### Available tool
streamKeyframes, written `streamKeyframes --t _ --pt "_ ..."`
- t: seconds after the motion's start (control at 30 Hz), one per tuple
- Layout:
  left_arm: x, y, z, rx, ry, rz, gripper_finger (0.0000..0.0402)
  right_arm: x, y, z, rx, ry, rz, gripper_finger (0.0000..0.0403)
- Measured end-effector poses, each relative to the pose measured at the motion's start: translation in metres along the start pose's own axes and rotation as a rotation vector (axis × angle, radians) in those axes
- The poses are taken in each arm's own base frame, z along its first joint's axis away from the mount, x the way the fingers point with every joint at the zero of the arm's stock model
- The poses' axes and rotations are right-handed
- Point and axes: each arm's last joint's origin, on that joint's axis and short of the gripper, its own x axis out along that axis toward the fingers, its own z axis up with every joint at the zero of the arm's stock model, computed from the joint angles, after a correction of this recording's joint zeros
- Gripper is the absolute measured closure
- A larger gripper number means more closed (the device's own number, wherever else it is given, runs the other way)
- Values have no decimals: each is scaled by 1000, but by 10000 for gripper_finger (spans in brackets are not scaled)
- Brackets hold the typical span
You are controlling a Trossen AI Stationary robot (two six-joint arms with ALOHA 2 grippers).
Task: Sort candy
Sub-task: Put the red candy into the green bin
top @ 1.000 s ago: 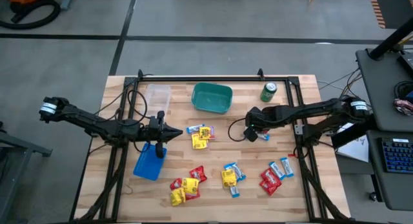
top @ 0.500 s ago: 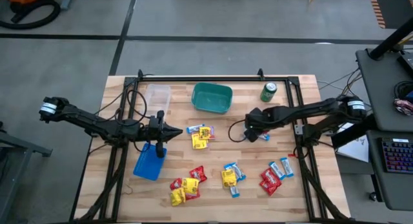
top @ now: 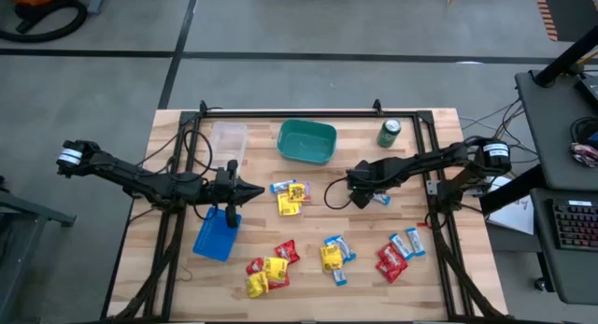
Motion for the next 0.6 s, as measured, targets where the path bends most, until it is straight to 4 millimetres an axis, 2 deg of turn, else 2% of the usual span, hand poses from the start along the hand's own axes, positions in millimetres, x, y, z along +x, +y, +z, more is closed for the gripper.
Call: streamKeyframes --t 0.1,0.37,0.6 --pt "0 0 0 0 0 0 402 0 1 0 -4 -2 6 252" --pt "0 0 0 0 0 0 402 -3 0 0 -20 -6 18 377" --pt "0 0 0 0 0 0 402 -13 -4 0 -18 -44 43 394"
